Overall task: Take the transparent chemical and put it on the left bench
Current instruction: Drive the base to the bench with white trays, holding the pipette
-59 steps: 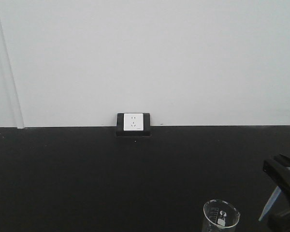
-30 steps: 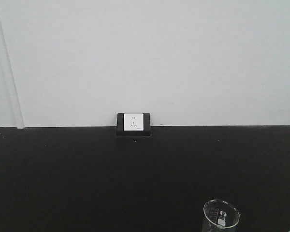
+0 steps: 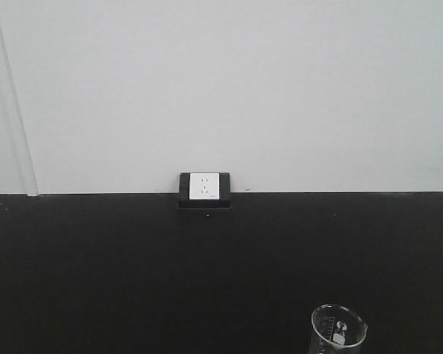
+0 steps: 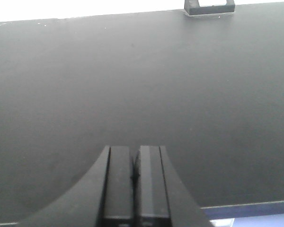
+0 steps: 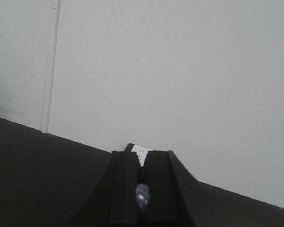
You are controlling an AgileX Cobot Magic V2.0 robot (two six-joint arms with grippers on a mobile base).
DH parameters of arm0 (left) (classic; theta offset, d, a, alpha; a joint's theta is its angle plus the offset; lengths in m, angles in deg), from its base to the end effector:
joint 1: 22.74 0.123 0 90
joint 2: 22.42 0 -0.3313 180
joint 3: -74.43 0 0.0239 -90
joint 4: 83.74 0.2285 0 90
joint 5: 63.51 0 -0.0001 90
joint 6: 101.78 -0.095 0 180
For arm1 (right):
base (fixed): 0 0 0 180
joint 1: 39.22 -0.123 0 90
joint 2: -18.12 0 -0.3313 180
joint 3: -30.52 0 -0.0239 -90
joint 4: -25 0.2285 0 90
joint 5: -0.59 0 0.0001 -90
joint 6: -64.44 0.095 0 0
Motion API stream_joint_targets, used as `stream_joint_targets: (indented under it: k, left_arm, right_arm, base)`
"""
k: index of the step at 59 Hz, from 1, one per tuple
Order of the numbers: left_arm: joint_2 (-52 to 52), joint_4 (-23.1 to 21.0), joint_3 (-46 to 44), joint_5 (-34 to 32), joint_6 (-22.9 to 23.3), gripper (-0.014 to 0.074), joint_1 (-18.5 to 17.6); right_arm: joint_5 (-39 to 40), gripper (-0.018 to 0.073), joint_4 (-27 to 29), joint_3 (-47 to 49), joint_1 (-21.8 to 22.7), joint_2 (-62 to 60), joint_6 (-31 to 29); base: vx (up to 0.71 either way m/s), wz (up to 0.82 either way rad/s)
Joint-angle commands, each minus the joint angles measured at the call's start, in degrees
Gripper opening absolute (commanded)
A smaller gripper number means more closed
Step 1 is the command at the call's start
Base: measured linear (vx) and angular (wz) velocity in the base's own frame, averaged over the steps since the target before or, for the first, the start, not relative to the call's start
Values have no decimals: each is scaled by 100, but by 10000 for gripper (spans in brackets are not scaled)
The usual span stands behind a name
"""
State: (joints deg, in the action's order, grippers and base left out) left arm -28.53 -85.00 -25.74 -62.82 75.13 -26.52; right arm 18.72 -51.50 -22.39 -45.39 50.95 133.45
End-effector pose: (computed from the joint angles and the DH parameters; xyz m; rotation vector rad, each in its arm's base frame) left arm -0.0083 0.0005 0.2038 0.0742 1.5102 -0.0275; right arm 0.0340 0.0325 0.3570 -0.4112 1.3702 0.2089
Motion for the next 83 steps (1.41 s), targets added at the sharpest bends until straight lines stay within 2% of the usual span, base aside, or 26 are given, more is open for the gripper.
stream_joint_targets:
  k: [1,28,83]
  left_arm:
    - [110,-4,93,-449,45,-3,-10]
    - [110,-4,93,-449,45,-3,-10]
    - [110,-4,93,-449,45,-3,-10]
  right_arm:
    - [81,-4,90,171,-4,16,6]
    - [81,-4,90,171,-4,16,1]
    - [86,-4,90,171,-4,16,1]
  base:
    - [-1,3]
    - [-12,3]
    - [-32,18]
